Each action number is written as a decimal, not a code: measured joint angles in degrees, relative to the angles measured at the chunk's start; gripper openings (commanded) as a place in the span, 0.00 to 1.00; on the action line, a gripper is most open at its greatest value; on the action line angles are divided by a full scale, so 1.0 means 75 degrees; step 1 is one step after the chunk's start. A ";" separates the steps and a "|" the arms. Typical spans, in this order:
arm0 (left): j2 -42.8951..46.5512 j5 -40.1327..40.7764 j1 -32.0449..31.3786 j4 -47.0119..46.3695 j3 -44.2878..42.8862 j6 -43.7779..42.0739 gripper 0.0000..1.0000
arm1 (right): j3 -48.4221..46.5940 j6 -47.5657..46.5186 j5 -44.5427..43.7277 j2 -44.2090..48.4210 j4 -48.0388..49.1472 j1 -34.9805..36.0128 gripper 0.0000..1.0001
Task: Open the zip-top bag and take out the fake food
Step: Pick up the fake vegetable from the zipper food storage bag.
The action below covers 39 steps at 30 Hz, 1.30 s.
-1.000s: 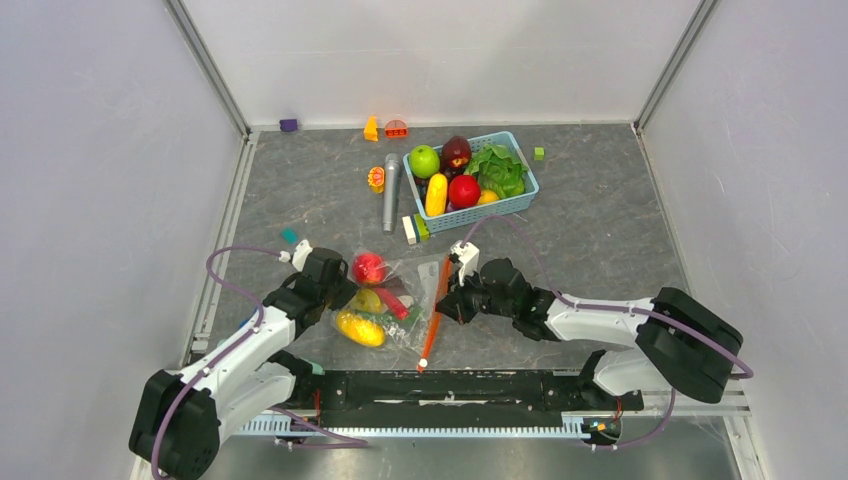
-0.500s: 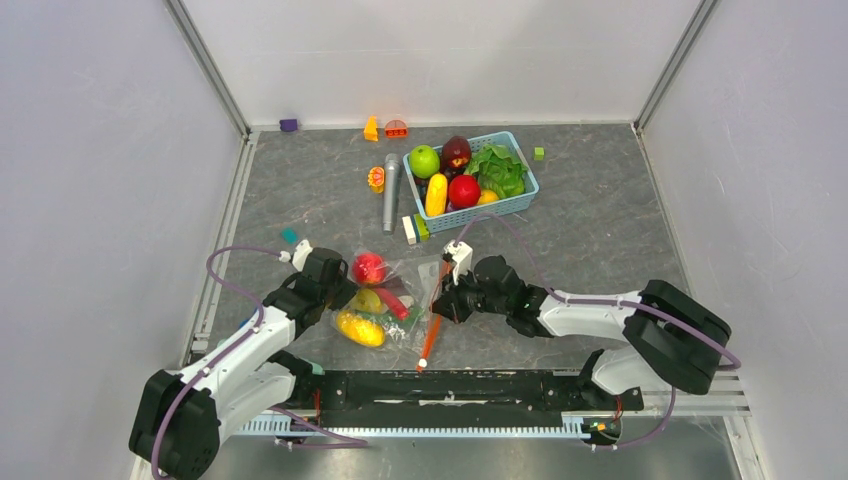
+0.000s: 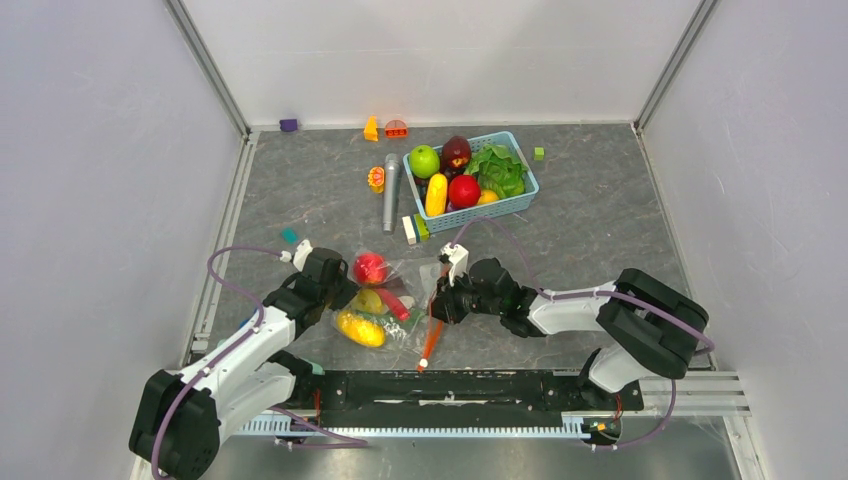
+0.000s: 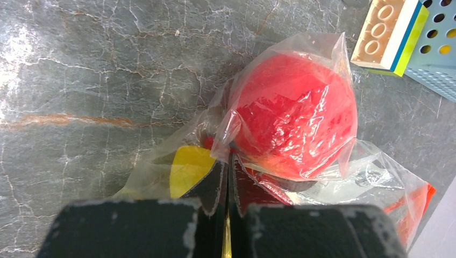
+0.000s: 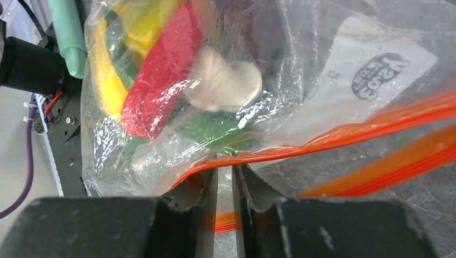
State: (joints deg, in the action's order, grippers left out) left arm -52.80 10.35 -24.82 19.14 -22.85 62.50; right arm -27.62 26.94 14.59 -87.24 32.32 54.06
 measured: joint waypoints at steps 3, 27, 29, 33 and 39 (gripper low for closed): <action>-0.0009 0.0000 0.0000 -0.0003 0.0003 0.0000 0.02 | -0.0003 0.0061 0.0105 -0.0003 0.0122 0.0009 0.30; -0.0006 -0.0035 0.0000 -0.0035 0.0090 0.0000 0.02 | -0.1035 0.0915 0.1271 -0.0679 0.0903 0.0099 0.62; -0.0006 -0.0038 0.0000 -0.0035 0.0093 0.0000 0.02 | -0.1148 0.0918 0.1279 -0.0825 0.0857 0.0152 0.63; -0.0006 -0.0038 0.0000 -0.0035 0.0099 0.0000 0.02 | -0.1373 0.0915 0.1236 -0.1154 0.0621 0.0236 0.65; 0.0044 -0.0041 0.0000 -0.0058 0.0137 0.0000 0.02 | -0.1469 0.0912 0.1215 -0.1518 0.0303 0.0280 0.42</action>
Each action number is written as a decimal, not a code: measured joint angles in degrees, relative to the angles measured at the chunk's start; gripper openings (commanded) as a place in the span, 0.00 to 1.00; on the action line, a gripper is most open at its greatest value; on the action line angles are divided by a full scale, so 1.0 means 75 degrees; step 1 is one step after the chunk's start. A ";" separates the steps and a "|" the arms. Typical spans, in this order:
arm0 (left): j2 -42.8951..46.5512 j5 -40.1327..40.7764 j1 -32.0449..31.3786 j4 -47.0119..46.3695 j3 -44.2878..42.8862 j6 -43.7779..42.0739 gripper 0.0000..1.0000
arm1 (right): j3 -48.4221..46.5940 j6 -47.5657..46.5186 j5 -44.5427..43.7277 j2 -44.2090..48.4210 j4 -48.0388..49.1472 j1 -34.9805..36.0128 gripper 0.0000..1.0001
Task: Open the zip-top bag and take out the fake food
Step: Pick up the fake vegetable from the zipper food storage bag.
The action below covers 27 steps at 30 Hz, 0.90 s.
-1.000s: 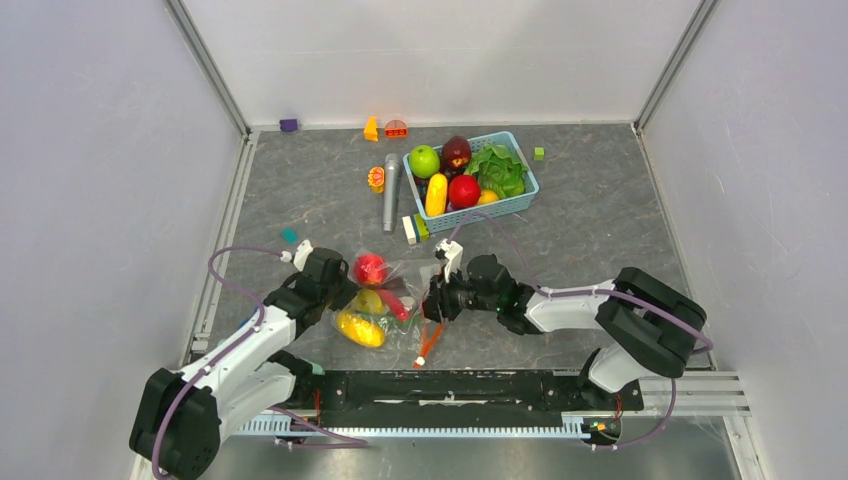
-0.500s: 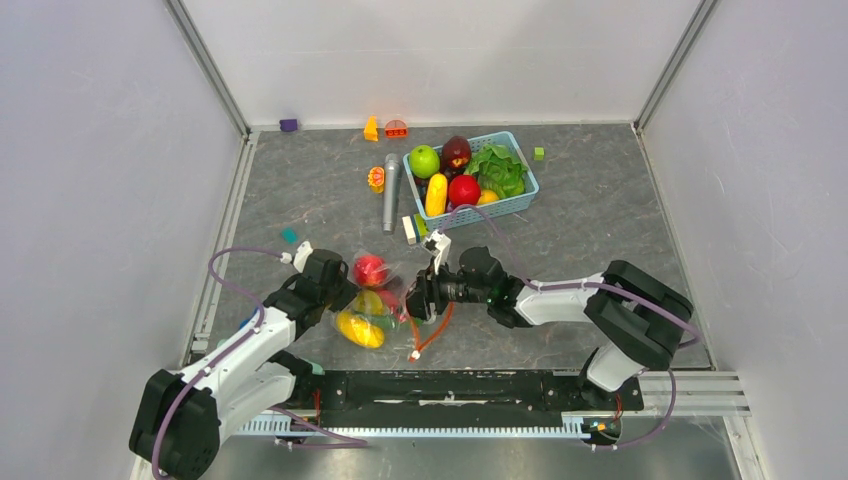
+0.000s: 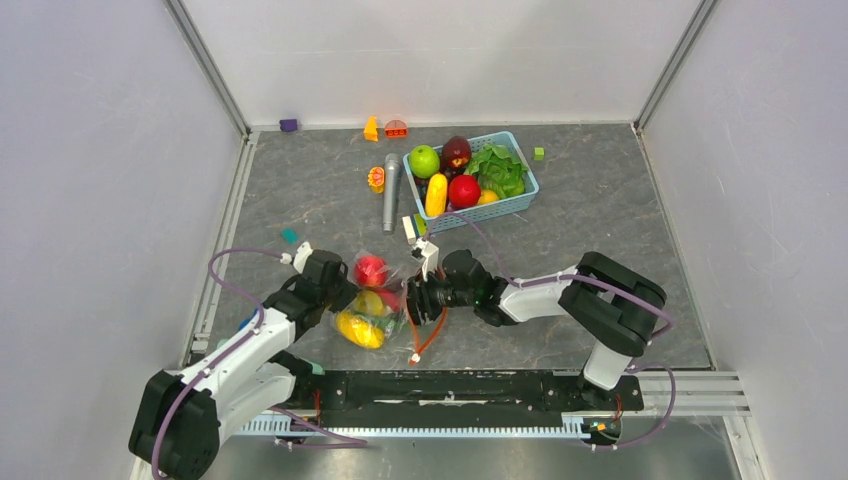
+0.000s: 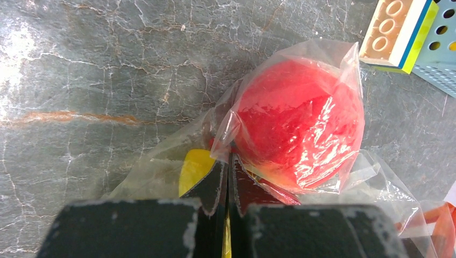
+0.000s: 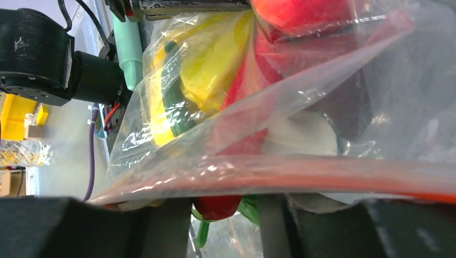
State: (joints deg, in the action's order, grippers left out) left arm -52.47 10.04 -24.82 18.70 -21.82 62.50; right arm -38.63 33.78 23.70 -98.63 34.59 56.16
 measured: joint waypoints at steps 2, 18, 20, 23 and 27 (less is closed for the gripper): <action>0.0003 0.0000 0.0000 -0.0003 0.0009 0.0000 0.02 | 0.0003 0.0032 -0.0032 -0.0029 -0.0047 0.0006 0.37; 0.0035 0.0009 0.0000 0.0000 0.0012 0.0000 0.02 | 0.0356 -0.0612 -0.0458 0.1536 -0.1853 -0.0006 0.27; 0.0070 0.0017 0.0000 0.0000 0.0012 0.0000 0.02 | 0.0516 -0.0720 -0.0539 0.1871 -0.2197 -0.0029 0.27; 0.0117 0.0038 0.0000 0.0003 0.0012 0.0000 0.02 | 0.0749 -0.0866 -0.0641 0.2372 -0.2681 -0.0093 0.27; 0.0149 0.0044 0.0000 0.0006 0.0012 0.0000 0.02 | 0.0898 -0.1005 -0.0769 0.2929 -0.3375 -0.0189 0.27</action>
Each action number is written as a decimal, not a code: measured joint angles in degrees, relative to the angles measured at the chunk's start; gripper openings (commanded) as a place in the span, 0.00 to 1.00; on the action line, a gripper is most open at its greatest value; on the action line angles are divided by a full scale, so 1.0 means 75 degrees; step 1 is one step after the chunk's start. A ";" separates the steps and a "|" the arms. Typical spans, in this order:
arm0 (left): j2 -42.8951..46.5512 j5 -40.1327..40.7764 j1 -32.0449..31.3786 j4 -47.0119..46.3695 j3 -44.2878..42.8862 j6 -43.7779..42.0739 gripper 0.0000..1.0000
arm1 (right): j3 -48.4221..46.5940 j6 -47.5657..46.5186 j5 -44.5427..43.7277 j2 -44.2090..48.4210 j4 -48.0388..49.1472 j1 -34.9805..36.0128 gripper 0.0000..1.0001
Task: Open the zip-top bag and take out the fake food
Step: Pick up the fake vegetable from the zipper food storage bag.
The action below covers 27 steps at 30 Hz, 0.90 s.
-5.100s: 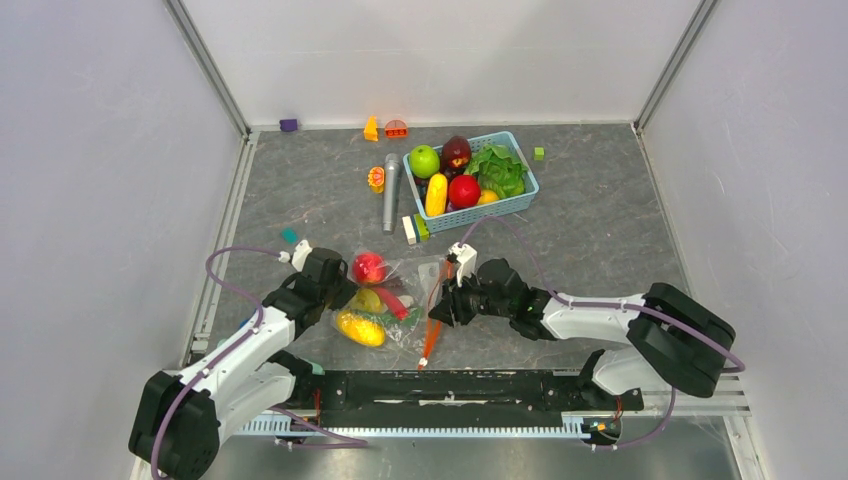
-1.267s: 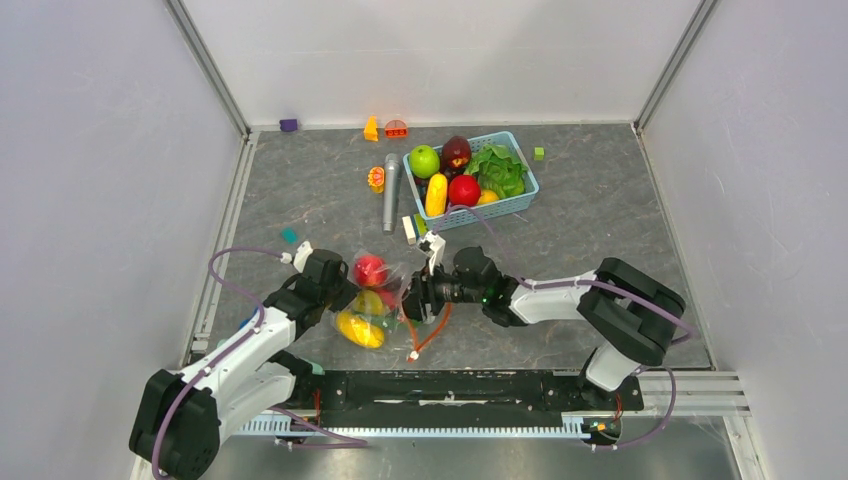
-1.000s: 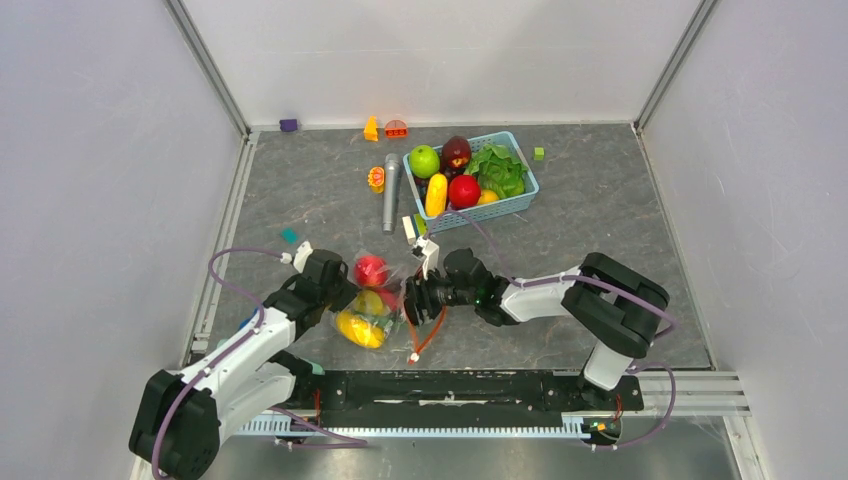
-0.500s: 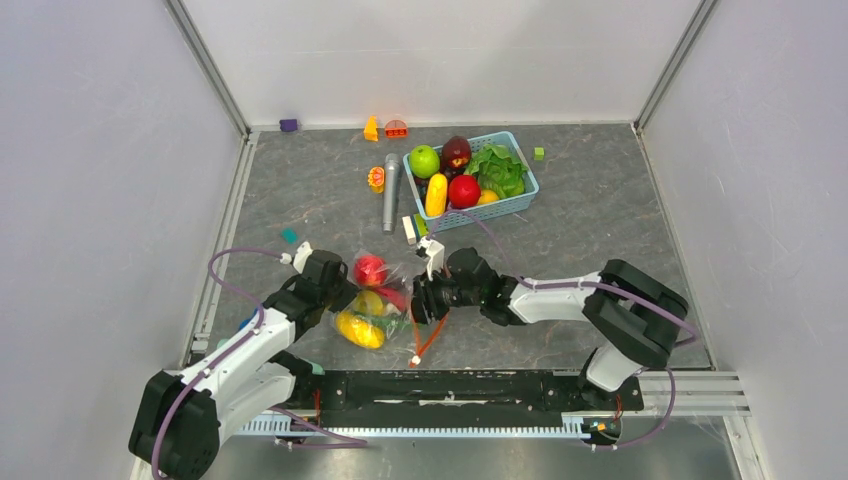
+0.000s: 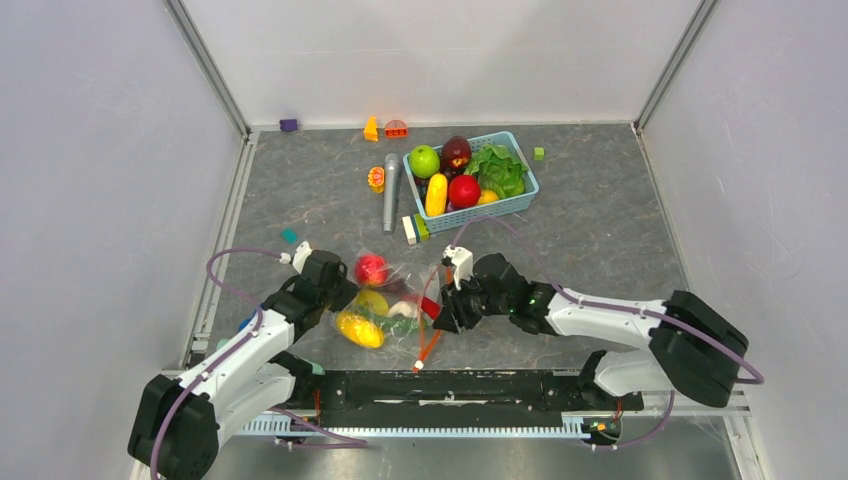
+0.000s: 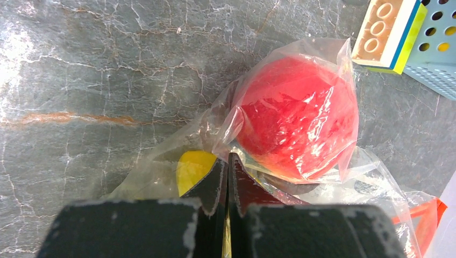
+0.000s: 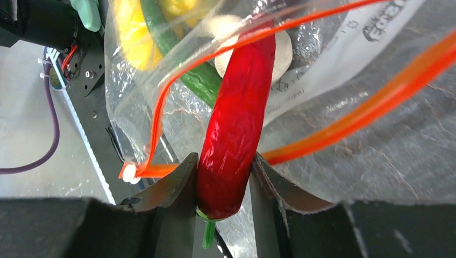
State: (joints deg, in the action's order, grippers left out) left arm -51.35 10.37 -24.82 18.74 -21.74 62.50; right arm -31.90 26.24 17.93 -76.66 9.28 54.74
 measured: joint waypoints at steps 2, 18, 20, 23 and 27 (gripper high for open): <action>0.0003 0.0000 0.0000 0.0000 0.0000 0.0000 0.02 | 0.0050 -0.0067 -0.0061 0.0367 -0.0379 -0.0044 0.27; 0.0015 0.0012 0.0000 0.0020 0.0000 0.0000 0.02 | 0.0067 -0.0638 -0.0405 0.3325 -0.3800 -0.2069 0.27; 0.0012 0.0015 0.0000 0.0023 0.0000 0.0000 0.02 | -0.0192 -0.0790 -0.0490 0.3413 -0.4264 -0.2343 0.27; 0.0012 0.0015 0.0000 0.0023 0.0000 0.0000 0.02 | -0.0778 -0.1035 -0.0659 0.3407 -0.4811 -0.2780 0.27; 0.0012 0.0020 0.0000 0.0023 0.0000 0.0000 0.02 | -0.1553 -0.1282 -0.0825 0.3220 -0.5077 -0.3389 0.27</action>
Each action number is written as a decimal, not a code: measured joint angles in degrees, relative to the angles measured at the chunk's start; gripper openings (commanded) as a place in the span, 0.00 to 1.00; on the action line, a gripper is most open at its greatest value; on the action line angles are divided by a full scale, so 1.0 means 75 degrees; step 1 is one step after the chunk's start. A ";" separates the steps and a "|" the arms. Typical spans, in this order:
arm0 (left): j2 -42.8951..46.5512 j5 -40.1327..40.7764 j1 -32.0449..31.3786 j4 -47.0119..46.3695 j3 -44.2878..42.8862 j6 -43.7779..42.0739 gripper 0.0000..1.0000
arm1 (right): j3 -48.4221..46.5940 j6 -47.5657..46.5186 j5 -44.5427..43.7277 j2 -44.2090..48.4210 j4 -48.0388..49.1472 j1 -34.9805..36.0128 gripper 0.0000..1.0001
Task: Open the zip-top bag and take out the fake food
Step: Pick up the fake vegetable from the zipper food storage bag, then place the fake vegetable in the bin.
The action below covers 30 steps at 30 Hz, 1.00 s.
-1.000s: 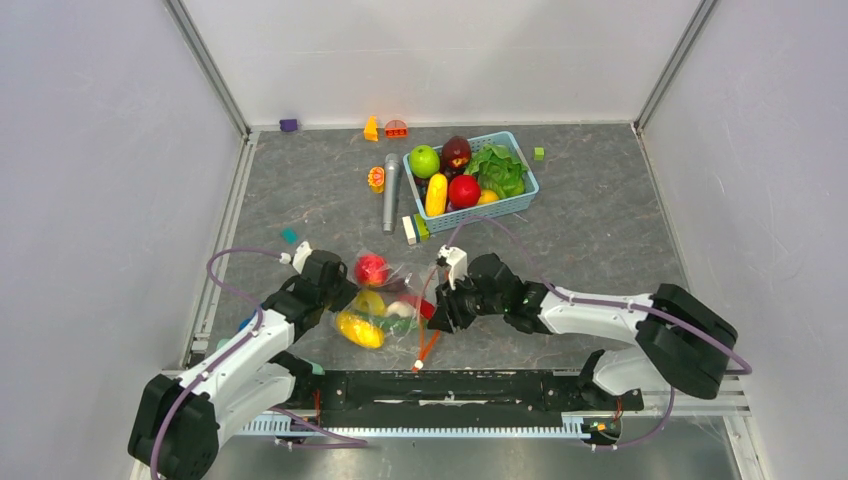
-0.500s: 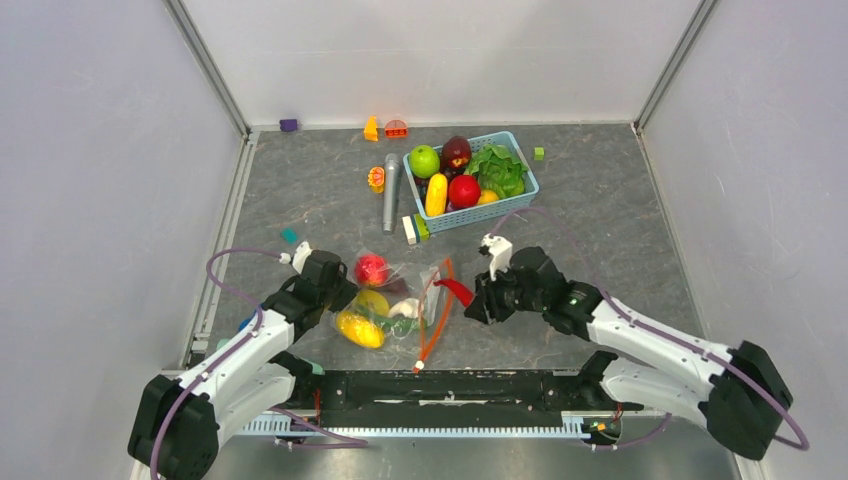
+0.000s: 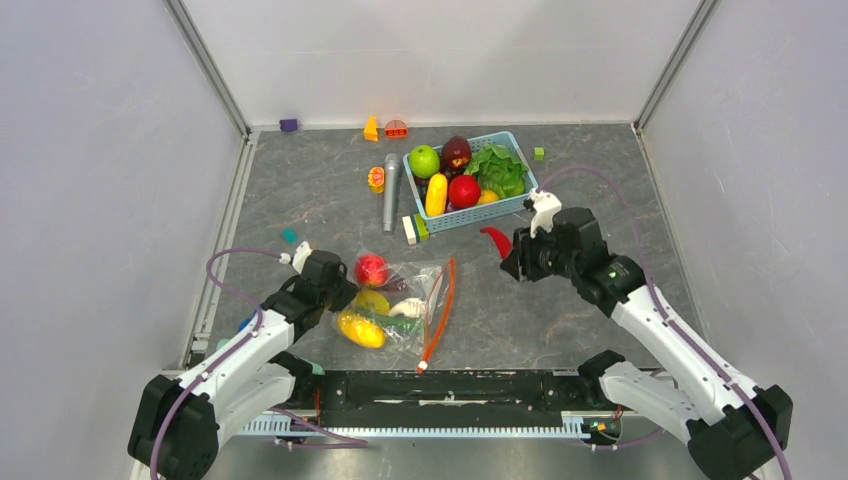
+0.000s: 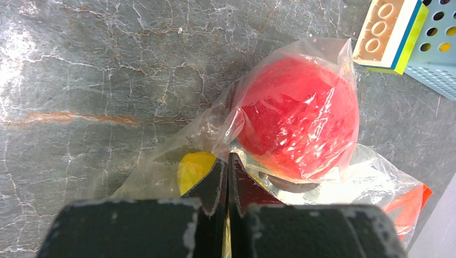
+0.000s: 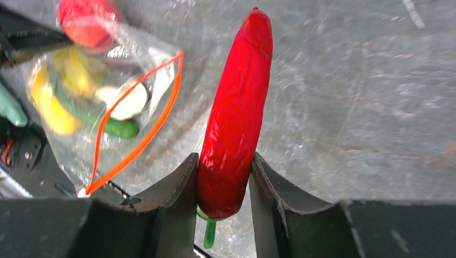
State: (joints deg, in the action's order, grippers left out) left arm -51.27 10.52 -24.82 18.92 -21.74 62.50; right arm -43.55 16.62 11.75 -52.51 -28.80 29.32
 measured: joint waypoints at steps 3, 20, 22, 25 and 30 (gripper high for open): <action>0.0000 -0.0003 0.0000 0.0000 0.0000 0.0000 0.02 | -0.0525 -0.0111 -0.0050 -0.0318 -0.0061 -0.0487 0.27; 0.0061 -0.0020 0.0000 -0.0032 0.0079 -0.0055 0.02 | -0.4115 -0.0192 0.0458 -0.3669 0.0766 -0.1533 0.28; 0.0079 -0.0023 0.0000 -0.0032 0.0079 -0.0055 0.02 | -0.4546 -0.0169 0.0408 -0.4164 0.0877 -0.1533 0.28; 0.0102 -0.0023 0.0000 -0.0032 0.0079 -0.0055 0.02 | -0.5138 -0.0102 0.0210 -0.5013 0.0973 -0.1533 0.28; 0.0184 -0.0020 0.0000 -0.0029 0.0105 -0.0055 0.02 | -0.5896 0.0006 -0.0044 -0.6242 0.0915 -0.1533 0.28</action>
State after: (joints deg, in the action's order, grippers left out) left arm -49.89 10.37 -24.82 18.70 -20.95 62.08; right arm -87.77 16.67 11.42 -99.33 -21.93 17.82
